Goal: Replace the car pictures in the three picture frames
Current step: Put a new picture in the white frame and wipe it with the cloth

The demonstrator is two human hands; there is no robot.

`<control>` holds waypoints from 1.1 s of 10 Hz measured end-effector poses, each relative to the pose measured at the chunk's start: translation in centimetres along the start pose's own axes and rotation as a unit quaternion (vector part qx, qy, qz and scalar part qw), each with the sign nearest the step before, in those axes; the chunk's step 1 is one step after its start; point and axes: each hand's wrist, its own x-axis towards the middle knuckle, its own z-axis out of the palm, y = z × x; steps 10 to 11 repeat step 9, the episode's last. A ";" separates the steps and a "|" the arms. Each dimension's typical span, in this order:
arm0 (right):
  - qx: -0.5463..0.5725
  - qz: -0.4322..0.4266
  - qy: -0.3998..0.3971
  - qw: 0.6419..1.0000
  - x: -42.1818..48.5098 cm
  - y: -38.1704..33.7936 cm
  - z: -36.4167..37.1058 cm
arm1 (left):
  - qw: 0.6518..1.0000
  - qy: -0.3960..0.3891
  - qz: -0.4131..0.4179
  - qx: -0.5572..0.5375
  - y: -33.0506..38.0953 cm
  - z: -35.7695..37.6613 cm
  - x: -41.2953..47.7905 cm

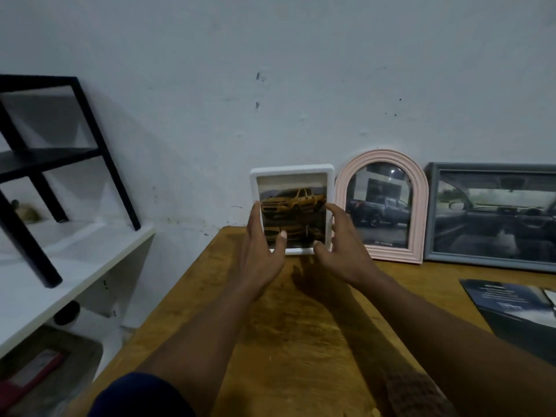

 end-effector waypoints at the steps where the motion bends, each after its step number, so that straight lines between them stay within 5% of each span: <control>1: -0.019 0.004 -0.002 1.000 1.7 0.7 1.3 | 1.000 -0.004 -0.001 0.012 -1.2 0.4 2.0; 11: -0.054 0.097 -0.011 0.994 5.7 -0.5 0.7 | 0.991 -0.108 -0.005 0.078 -1.3 0.4 7.9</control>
